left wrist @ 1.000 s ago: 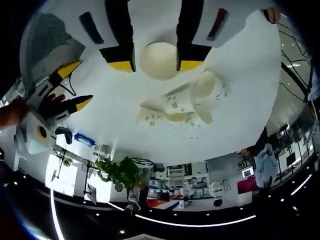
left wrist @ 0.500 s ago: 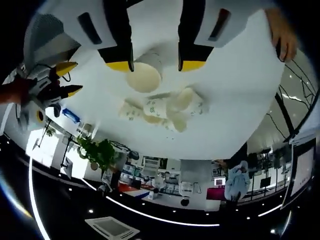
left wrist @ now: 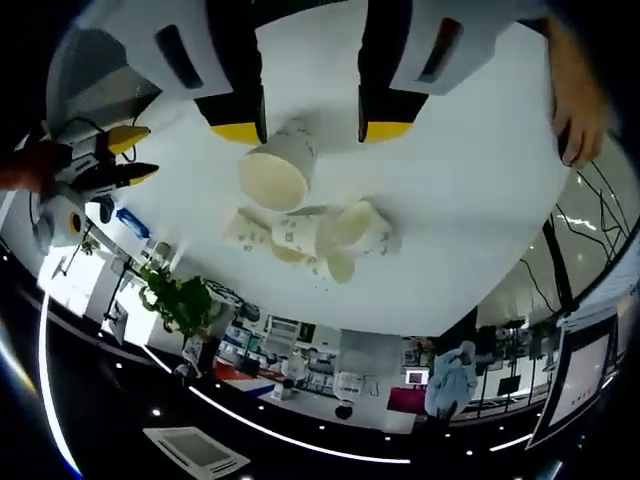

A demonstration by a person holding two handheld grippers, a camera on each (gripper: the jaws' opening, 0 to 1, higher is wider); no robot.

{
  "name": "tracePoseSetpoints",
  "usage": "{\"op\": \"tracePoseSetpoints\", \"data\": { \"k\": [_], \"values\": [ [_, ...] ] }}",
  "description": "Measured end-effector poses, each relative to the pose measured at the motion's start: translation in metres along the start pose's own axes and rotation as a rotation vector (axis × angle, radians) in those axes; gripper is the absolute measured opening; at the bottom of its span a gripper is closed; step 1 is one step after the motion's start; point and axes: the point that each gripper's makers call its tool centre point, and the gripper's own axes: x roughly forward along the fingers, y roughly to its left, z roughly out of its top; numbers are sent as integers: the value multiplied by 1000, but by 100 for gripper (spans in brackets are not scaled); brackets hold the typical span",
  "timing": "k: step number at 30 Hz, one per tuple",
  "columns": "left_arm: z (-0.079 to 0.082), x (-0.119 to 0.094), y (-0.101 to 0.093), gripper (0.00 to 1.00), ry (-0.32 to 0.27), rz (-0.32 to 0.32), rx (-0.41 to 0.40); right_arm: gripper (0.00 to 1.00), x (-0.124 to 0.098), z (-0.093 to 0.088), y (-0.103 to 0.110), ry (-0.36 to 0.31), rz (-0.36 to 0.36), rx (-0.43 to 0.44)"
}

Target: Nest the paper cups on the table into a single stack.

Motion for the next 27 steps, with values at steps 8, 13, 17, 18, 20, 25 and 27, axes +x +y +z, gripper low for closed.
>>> {"op": "tracePoseSetpoints", "data": {
  "k": [8,13,17,18,20,25,27],
  "values": [
    [-5,4,2,35,13,8,20,55,1,1,2,-53,-5,46],
    [-3,5,0,32,9,0,0,59,1,5,6,-80,31,76],
    [-1,8,0,33,7,-11,-35,60,0,4,2,-85,17,92],
    [2,8,3,33,5,-9,-38,60,0,5,1,-89,13,98],
    [6,8,6,33,-3,-11,-44,60,0,6,-1,-98,8,111],
    [20,8,8,33,-10,-27,-31,59,-1,9,2,-111,25,133],
    [27,11,17,33,-17,-28,-25,59,1,7,4,-102,25,119]
  ]
}}
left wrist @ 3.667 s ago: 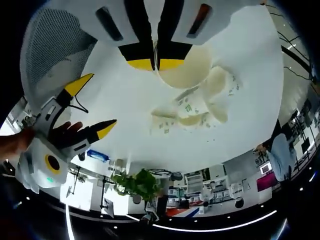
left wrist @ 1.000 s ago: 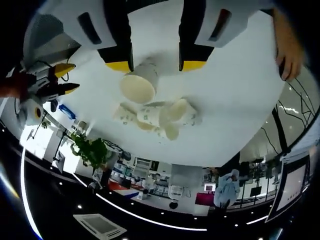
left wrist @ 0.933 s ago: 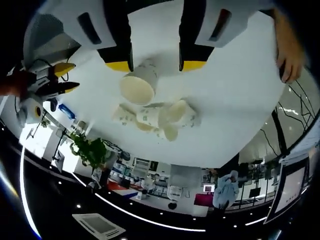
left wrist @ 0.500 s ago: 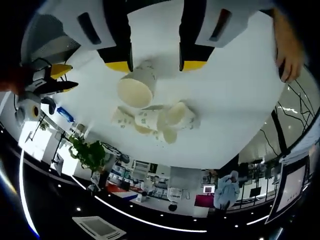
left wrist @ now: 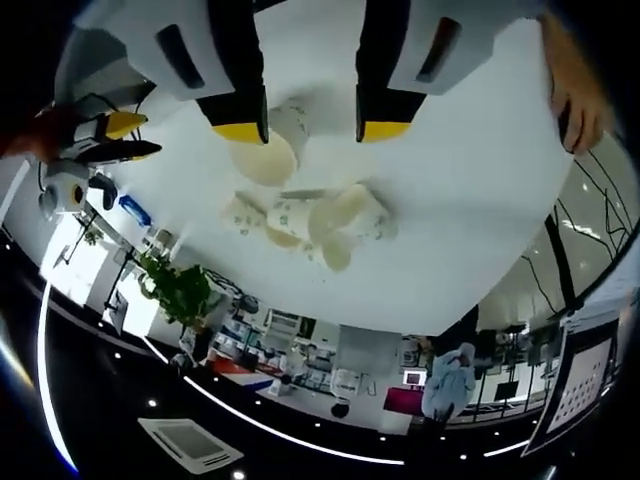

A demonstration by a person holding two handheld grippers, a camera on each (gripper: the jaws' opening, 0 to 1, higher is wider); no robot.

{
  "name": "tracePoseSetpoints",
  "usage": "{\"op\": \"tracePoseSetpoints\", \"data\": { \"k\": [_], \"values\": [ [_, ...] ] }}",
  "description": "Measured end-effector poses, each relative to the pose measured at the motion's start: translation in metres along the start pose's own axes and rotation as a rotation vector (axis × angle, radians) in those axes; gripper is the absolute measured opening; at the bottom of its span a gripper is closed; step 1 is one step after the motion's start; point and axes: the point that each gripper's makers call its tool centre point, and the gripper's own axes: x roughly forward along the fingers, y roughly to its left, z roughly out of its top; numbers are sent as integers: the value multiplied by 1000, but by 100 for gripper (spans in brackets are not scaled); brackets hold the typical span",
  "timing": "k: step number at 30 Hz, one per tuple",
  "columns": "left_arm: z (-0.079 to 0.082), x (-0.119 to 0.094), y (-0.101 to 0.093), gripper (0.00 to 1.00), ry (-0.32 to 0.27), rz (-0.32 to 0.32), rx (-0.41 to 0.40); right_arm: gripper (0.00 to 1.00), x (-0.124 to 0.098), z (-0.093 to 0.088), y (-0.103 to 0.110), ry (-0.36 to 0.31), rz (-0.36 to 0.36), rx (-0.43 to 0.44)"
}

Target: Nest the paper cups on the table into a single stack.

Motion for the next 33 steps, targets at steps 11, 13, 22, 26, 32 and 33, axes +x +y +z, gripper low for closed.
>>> {"op": "tracePoseSetpoints", "data": {
  "k": [11,13,22,26,32,33],
  "values": [
    [50,21,10,32,-31,-40,-29,57,0,-4,1,27,-28,-61],
    [63,24,5,32,-57,-60,-78,57,0,-3,-2,22,-36,-51],
    [90,72,14,31,-37,-101,-99,56,-2,-1,-5,20,-66,-43],
    [94,86,4,31,-20,-136,-132,56,-2,-3,-6,30,-73,-47],
    [101,129,-1,30,20,-172,-130,56,-3,-4,-9,43,-93,-38],
    [101,137,-3,30,33,-179,-139,56,-3,-4,-10,43,-96,-31]
  ]
}}
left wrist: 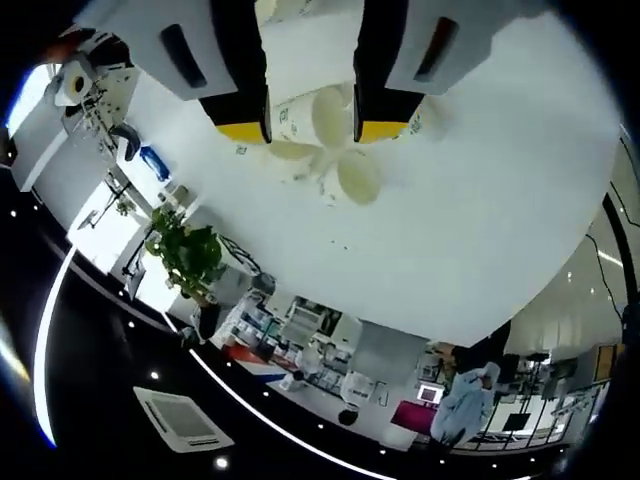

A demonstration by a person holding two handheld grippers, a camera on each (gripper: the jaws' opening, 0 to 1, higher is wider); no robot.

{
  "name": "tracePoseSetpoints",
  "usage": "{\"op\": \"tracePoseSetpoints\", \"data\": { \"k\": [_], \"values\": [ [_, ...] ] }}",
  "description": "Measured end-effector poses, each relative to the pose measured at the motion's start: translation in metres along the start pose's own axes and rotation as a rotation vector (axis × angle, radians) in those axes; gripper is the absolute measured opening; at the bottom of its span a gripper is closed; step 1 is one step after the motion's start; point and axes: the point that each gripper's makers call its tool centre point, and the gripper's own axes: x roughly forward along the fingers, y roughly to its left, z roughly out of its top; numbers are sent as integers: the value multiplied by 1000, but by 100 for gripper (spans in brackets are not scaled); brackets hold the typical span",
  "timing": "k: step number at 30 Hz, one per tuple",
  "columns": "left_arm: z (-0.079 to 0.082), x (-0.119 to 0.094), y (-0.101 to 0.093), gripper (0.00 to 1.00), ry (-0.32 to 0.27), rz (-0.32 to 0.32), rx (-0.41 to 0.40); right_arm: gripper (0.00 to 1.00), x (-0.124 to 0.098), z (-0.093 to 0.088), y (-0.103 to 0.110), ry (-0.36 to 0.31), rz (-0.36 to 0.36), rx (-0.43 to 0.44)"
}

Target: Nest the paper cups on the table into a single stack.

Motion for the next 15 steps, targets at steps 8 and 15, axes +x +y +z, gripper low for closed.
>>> {"op": "tracePoseSetpoints", "data": {
  "k": [8,15],
  "values": [
    [2,48,3,29,51,-8,-21,56,2,-3,-9,5,-15,28],
    [3,82,15,30,97,12,-43,56,2,-4,-9,10,-16,40]
  ]
}}
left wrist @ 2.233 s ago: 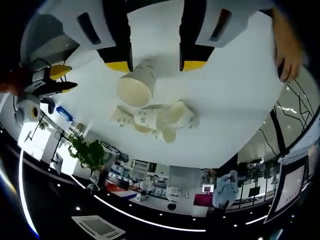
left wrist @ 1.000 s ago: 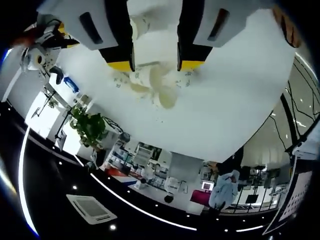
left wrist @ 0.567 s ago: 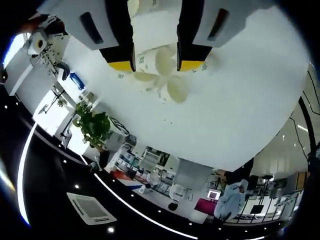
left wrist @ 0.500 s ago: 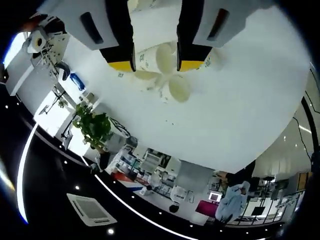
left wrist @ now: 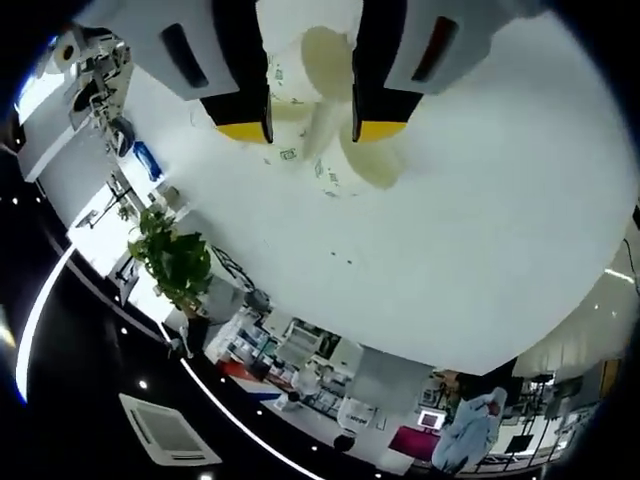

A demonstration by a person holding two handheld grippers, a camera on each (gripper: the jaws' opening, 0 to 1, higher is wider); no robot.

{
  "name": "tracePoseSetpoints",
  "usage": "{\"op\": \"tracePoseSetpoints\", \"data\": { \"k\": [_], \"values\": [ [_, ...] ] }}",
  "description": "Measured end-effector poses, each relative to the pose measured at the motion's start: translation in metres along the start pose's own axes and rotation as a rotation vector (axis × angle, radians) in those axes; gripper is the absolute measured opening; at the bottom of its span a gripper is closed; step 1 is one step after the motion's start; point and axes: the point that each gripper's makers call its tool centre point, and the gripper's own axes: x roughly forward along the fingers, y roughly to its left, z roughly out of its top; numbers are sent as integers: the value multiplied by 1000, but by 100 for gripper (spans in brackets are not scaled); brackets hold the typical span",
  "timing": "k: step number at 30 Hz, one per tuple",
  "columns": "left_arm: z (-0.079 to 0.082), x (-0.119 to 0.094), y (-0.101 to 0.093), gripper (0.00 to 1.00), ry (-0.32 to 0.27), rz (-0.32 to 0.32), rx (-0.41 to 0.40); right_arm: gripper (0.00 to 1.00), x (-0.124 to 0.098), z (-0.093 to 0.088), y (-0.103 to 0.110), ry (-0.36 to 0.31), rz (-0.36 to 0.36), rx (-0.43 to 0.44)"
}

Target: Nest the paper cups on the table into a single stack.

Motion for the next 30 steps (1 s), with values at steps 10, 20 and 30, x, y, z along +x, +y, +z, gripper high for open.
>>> {"op": "tracePoseSetpoints", "data": {
  "k": [10,20,30],
  "values": [
    [-13,25,8,30,66,6,-91,56,-1,-1,-1,11,-2,19],
    [-16,25,-2,23,96,13,-83,55,1,-4,-6,7,-6,38],
    [-13,27,-14,0,99,-41,-75,53,0,-2,-3,1,3,44]
  ]
}}
